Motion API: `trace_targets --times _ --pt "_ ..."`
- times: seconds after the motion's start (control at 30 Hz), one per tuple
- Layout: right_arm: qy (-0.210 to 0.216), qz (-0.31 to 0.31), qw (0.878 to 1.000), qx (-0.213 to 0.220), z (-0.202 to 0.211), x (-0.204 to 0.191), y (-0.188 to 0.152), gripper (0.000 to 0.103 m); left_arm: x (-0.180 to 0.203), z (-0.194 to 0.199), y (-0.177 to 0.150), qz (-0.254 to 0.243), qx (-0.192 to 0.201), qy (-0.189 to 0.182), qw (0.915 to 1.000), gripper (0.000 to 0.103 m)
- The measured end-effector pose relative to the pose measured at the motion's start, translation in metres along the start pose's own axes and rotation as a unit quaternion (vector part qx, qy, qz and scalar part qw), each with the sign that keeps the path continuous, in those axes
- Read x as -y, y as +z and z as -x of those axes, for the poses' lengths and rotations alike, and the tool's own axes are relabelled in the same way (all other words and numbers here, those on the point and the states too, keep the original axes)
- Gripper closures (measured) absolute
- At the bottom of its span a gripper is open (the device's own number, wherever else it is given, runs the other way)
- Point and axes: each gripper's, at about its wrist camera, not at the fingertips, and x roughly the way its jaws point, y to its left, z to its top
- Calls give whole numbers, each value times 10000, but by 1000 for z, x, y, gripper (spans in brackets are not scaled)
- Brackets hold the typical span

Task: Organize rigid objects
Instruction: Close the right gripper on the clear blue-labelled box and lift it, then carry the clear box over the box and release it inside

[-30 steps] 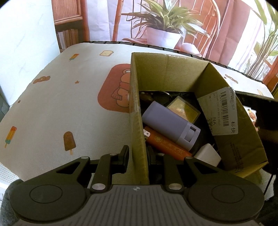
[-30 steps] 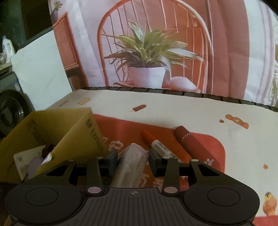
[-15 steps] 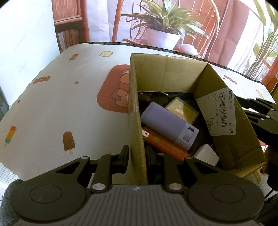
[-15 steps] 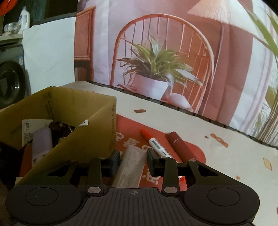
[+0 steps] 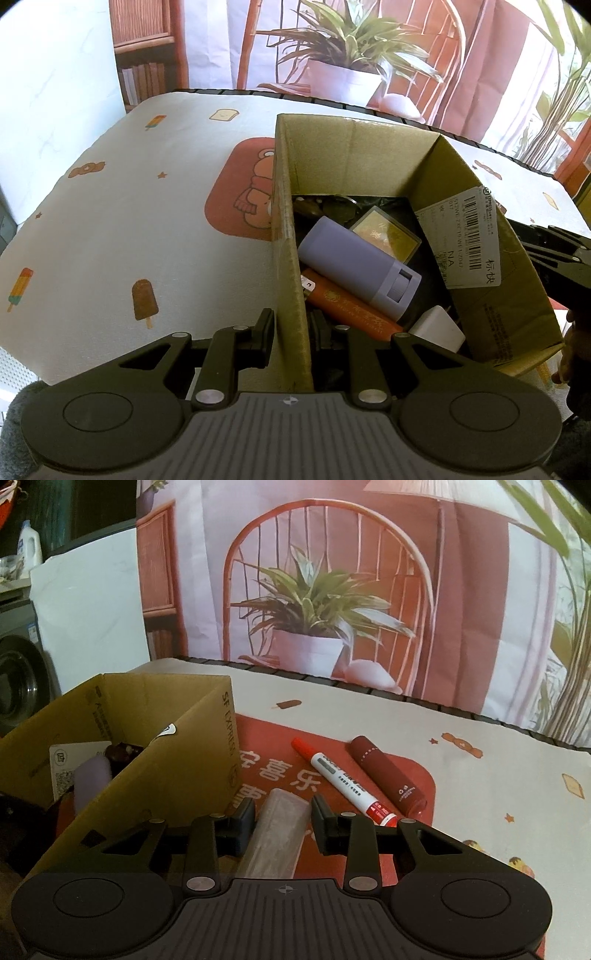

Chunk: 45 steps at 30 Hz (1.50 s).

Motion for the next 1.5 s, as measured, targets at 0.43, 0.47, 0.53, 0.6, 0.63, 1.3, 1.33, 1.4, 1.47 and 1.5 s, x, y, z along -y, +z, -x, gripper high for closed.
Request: trace_targets --times 0.43,0.47,0.53,0.6,0.63,1.3,1.33,1.4,1.47,1.5 --pt "-12 -349 9987 375 23 14 19 77 3 -1 1 -30 -33 61 10000 82" --pt "-10 -387 9984 423 25 15 21 78 3 -1 1 -30 -33 62 10000 82" --pt "-5 -450 9977 509 29 17 25 78 3 -2 1 -26 -34 58 10000 82" --pt "19 -479 9972 582 33 17 29 78 3 -1 1 -22 -30 45 10000 82" --pt "22 -470 9971 598 34 17 30 78 2 -1 1 -20 -26 40 10000 82" --pt "641 -183 9889 1328 71 -22 81 78 -1 0 -1 16 12 -56 10000 82" --pt "679 -114 9886 1336 70 -28 84 78 0 0 -1 16 13 -57 10000 82" --pt "824 -42 9887 1255 65 -37 86 78 -1 0 -1 16 11 -58 10000 82" --pt "979 -61 9887 1137 60 -46 85 78 0 0 -1 20 11 -63 10000 82" --pt "1054 -55 9888 1055 55 -50 84 78 0 0 -1 21 12 -65 10000 82"
